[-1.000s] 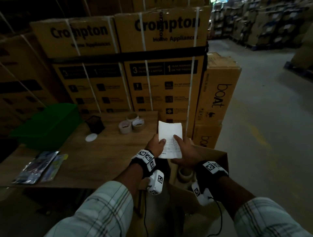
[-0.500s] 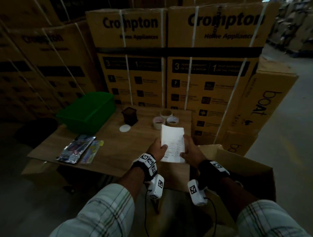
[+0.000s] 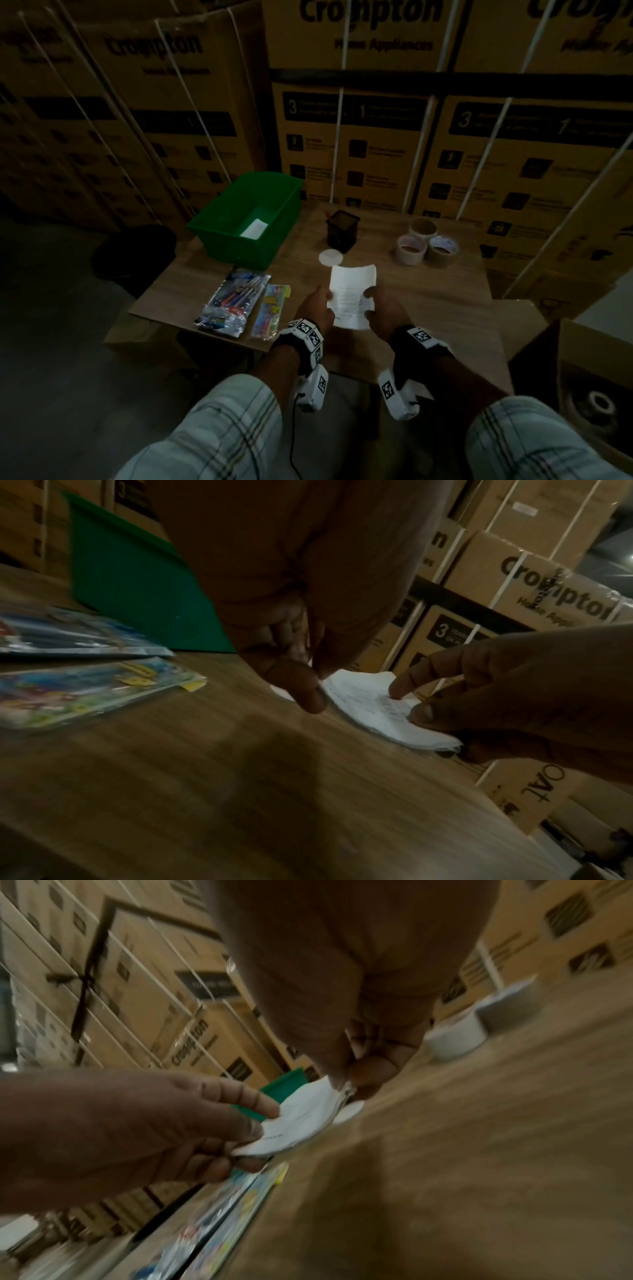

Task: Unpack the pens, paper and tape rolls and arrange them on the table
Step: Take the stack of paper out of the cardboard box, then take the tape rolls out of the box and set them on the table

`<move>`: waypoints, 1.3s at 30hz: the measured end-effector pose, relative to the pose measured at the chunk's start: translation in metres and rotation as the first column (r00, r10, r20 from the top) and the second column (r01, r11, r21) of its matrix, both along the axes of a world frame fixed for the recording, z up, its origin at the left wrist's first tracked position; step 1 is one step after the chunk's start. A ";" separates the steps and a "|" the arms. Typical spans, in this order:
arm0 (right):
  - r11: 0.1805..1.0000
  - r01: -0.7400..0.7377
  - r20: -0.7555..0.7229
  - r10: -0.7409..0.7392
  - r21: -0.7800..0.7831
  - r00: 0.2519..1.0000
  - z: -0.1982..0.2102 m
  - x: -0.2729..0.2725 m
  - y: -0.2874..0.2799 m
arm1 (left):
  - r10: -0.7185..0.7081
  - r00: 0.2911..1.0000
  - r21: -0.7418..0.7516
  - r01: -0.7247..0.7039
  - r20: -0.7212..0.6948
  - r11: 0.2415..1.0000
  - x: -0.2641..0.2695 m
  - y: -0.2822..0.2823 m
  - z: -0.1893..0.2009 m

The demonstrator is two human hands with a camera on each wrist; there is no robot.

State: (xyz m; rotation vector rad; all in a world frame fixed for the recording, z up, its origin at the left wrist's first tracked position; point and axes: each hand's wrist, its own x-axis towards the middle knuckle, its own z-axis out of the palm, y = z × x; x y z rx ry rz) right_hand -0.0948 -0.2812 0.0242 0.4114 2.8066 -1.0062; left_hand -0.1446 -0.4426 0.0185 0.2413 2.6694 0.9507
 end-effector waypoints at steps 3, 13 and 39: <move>1.000 -0.024 0.049 0.024 -0.003 0.999 -0.014 -0.012 -0.031 | -0.027 0.999 -0.053 0.028 0.018 0.998 -0.013 -0.029 -0.017; 1.000 -0.022 0.160 0.025 -0.020 0.987 -0.052 -0.036 -0.063 | -0.028 0.997 -0.152 0.039 0.074 0.988 -0.034 -0.060 -0.053; 0.985 0.018 0.159 -0.046 0.174 0.986 -0.015 0.014 0.032 | -0.285 0.958 -0.129 0.280 -0.026 0.951 -0.033 0.018 -0.034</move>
